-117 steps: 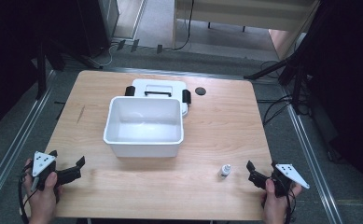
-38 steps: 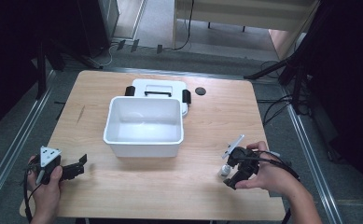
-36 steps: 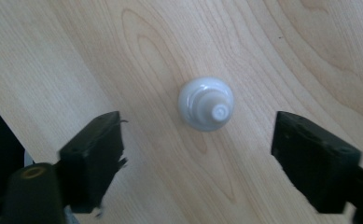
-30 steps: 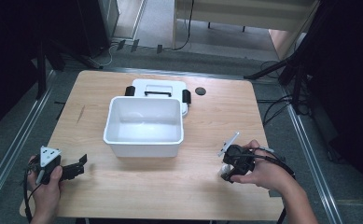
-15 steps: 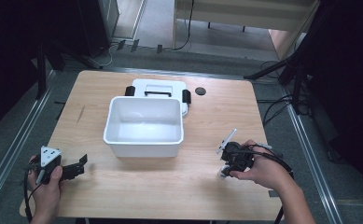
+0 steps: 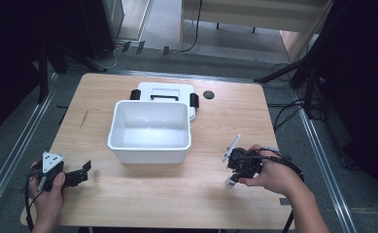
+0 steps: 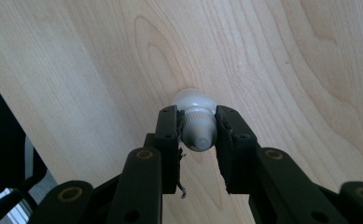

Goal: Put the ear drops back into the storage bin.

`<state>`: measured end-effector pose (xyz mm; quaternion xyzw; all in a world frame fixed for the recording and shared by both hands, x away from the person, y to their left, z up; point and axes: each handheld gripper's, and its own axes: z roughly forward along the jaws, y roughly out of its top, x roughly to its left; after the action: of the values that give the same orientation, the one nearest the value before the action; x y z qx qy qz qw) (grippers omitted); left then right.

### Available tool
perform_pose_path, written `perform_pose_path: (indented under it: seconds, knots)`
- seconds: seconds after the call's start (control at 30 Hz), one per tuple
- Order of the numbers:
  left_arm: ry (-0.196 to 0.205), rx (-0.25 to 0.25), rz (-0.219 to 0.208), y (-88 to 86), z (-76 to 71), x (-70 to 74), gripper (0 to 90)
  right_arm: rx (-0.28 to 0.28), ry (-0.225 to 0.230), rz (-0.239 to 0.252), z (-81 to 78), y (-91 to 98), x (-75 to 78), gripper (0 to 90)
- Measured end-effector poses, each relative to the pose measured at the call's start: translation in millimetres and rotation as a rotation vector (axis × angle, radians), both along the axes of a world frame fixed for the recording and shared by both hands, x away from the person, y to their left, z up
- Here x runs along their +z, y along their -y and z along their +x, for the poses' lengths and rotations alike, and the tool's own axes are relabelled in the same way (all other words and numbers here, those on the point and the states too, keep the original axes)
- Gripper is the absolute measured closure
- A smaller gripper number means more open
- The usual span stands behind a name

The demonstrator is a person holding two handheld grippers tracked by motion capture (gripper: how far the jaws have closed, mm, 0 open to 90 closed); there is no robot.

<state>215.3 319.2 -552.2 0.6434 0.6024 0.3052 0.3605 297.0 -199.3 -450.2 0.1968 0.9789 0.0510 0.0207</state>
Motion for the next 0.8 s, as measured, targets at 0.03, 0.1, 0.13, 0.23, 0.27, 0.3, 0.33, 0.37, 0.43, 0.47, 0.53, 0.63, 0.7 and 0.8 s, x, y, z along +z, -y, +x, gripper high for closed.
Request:
perform_pose_path:
  seconds: [0.03,0.1,0.13,0.23,0.27,0.3,0.33,0.37,0.43,0.47,0.53,0.63,0.7,0.8]
  knots:
    - [0.0,0.0,0.0,0.0,0.0,0.0,0.0,0.0,0.0,0.0,0.0,0.0,0.0,71.8]
    - [0.0,0.001,-0.001,0.0,0.1,0.0,0.0,0.015,0.002,-0.009,2.0,-1.9,4.4,71.8]
    - [-0.001,0.0,-0.002,0.0,0.0,0.0,0.0,0.02,0.006,-0.012,3.3,-2.6,6.9,71.8]
    - [0.0,0.0,-0.002,0.0,0.0,0.0,0.0,0.03,0.009,-0.015,7.4,-5.3,15.2,71.8]
    - [0.0,-0.001,-0.001,0.0,0.0,0.0,0.0,0.032,0.028,-0.023,10.7,-7.7,21.0,71.8]
    - [0.001,-0.001,-0.002,-0.1,-0.1,0.0,0.0,0.041,0.033,-0.022,12.5,-8.9,23.6,71.8]
    - [0.001,-0.001,-0.002,-0.2,-0.1,0.0,0.0,0.041,0.034,-0.021,14.1,-10.3,26.6,71.8]
    - [0.001,-0.001,-0.002,-0.2,-0.1,0.0,0.0,0.041,0.034,-0.021,14.1,-10.3,26.6,71.8]
    - [0.001,-0.001,-0.003,-0.2,-0.1,0.0,0.0,0.041,0.03,-0.017,17.9,-13.0,31.8,71.8]
    - [0.001,-0.001,-0.003,-0.2,-0.3,0.1,0.0,0.046,0.035,-0.02,22.0,-15.9,36.3,71.8]
    - [0.002,-0.002,-0.004,-0.3,-0.3,0.1,0.0,0.052,0.038,-0.021,25.7,-19.3,40.8,71.8]
    - [0.001,-0.002,-0.005,-0.4,-0.4,0.1,0.0,0.058,0.037,-0.02,29.4,-22.3,45.7,71.8]
    - [0.001,-0.003,-0.004,-0.6,-0.5,0.2,0.0,0.059,0.045,-0.017,32.6,-25.9,50.9,71.8]
    - [0.002,-0.002,-0.007,-0.7,-0.4,0.2,0.0,0.075,0.046,-0.013,38.4,-34.1,60.0,71.8]
